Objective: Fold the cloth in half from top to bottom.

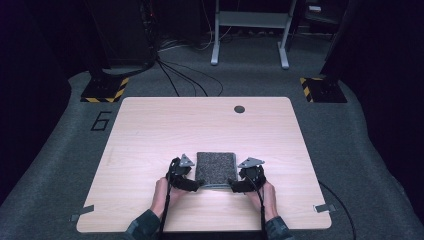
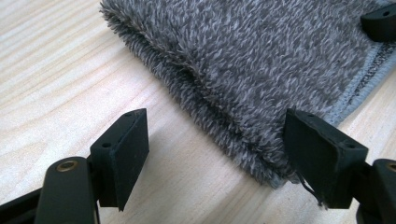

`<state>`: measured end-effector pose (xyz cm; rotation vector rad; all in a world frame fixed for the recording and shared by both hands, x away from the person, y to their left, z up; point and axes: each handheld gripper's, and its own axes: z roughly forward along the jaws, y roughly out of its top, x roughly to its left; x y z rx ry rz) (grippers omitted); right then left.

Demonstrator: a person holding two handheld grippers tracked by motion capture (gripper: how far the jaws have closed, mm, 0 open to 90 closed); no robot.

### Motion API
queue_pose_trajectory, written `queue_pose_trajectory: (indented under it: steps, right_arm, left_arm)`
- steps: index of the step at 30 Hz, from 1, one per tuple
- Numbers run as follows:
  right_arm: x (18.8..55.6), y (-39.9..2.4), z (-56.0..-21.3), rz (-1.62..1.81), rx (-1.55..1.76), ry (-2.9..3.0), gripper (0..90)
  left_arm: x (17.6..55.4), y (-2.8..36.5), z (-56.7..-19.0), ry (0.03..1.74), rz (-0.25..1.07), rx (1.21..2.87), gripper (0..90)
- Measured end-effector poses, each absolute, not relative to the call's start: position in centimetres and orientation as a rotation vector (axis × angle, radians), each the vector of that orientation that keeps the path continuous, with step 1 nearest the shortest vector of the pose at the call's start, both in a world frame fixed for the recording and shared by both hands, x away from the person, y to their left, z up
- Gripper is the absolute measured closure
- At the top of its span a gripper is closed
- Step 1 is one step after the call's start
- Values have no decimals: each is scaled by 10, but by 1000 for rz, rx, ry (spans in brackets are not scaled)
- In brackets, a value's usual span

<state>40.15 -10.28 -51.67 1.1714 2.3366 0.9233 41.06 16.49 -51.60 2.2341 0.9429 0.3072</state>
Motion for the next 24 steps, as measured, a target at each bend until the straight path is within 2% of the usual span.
queue_pose_trajectory:
  steps: [9,13,24]
  right_arm:
    - [407,-103,-521,928,1146,2336,112]
    - [415,-105,-522,942,1153,2358,71]
    - [410,-109,-507,988,1126,2341,69]
  left_arm:
    - [406,165,-518,944,372,2229,218]
    - [406,166,-520,973,389,2207,170]
    - [399,178,-508,998,427,2136,101]
